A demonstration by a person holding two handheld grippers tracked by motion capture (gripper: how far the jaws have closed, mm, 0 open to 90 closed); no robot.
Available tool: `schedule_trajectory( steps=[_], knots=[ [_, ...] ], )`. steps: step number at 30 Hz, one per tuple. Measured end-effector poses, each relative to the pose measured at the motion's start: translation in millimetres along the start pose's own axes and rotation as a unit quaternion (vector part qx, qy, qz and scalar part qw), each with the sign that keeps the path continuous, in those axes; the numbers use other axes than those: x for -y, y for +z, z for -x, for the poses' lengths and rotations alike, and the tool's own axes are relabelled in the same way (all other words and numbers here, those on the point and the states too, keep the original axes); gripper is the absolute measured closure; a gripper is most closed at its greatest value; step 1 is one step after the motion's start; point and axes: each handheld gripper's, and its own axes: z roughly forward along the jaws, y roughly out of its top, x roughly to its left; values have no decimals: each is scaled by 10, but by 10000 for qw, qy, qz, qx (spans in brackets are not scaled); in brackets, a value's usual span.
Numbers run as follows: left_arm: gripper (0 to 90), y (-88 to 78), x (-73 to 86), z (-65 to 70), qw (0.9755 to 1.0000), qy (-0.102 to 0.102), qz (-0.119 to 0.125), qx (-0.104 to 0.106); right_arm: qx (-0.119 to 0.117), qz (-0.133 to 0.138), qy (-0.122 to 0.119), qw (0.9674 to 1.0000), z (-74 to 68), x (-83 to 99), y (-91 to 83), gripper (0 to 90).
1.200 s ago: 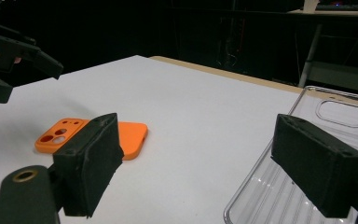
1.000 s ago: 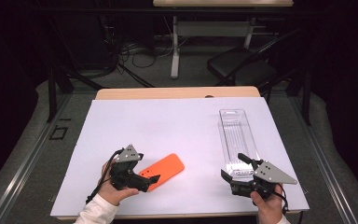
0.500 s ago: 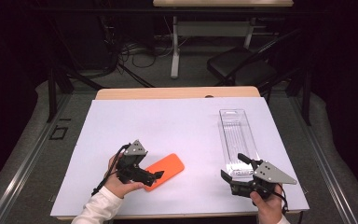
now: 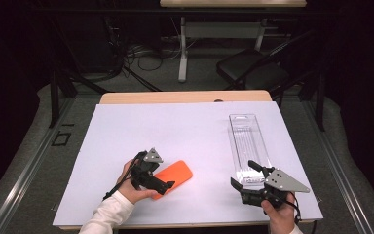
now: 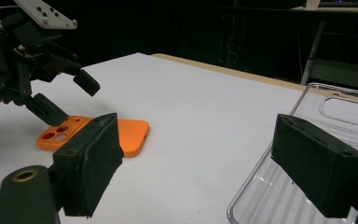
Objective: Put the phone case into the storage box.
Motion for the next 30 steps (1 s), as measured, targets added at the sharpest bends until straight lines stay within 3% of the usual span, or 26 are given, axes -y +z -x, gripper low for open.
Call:
schedule_trajectory(
  steps=[6, 16, 30],
  knots=[
    [7, 132, -25, -17, 9992, 41, -409, 22, -3, -12, -9, 10000, 5, 3, 1, 150],
    [6, 256, -68, -14, 9964, 92, -847, 10, -12, -9, 12, 10000, 4, 8, 8, 150],
    [10, 408, -122, 4, 9920, 115, -1259, -79, -22, -9, 14, 10000, 5, 9, 6, 150]
  ],
)
